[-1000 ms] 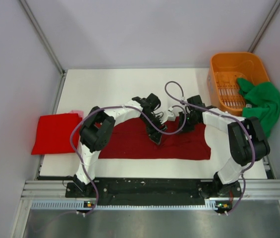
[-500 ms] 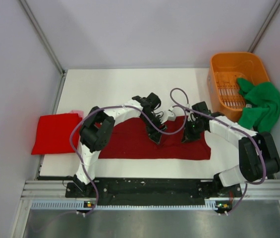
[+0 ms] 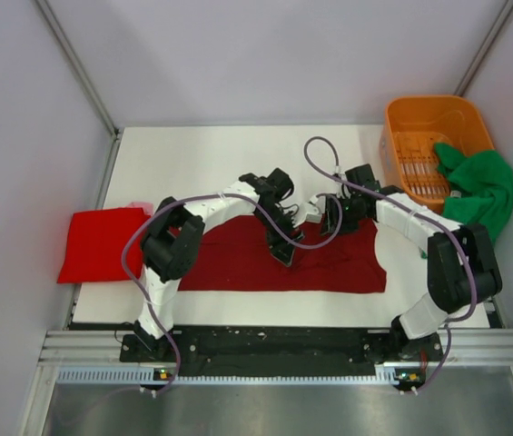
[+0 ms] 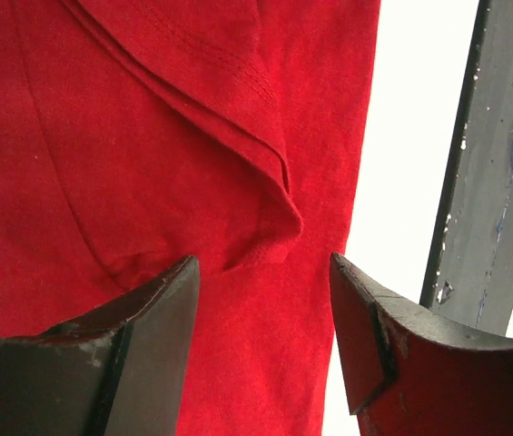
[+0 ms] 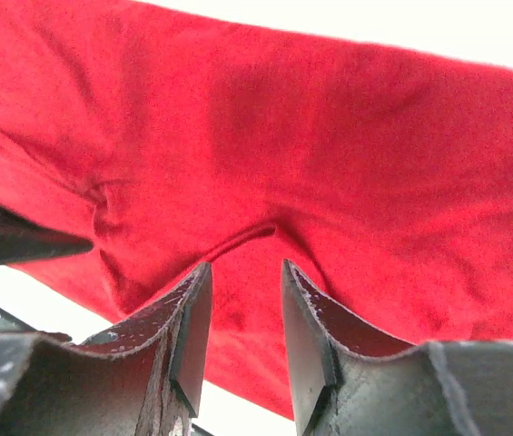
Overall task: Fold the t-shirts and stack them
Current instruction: Fold the other side of the tshirt into a rectangle
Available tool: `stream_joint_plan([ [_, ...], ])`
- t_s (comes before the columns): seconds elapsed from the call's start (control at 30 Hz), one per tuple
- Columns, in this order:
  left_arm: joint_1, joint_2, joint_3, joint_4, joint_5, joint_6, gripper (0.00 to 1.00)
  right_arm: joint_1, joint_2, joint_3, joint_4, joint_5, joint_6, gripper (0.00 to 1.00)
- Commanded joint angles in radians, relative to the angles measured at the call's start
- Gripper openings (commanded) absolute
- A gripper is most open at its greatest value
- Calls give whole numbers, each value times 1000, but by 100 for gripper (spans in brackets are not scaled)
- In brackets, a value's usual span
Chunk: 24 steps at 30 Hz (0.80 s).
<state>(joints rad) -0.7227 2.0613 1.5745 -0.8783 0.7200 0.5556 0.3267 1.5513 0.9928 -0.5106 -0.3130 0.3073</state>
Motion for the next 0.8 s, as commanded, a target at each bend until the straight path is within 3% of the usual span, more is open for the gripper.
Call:
stream_joint_plan([
  [0.0, -3, -108, -34, -24, 36, 52, 64, 28, 96, 64, 29, -24, -30, 37],
  [0.4, -3, -104, -53, -19, 36, 46, 64, 49, 176, 60, 47, 80, -19, 37],
  [0.77, -3, -107, -48, -24, 21, 55, 64, 150, 210, 106, -51, 371, -39, 29],
])
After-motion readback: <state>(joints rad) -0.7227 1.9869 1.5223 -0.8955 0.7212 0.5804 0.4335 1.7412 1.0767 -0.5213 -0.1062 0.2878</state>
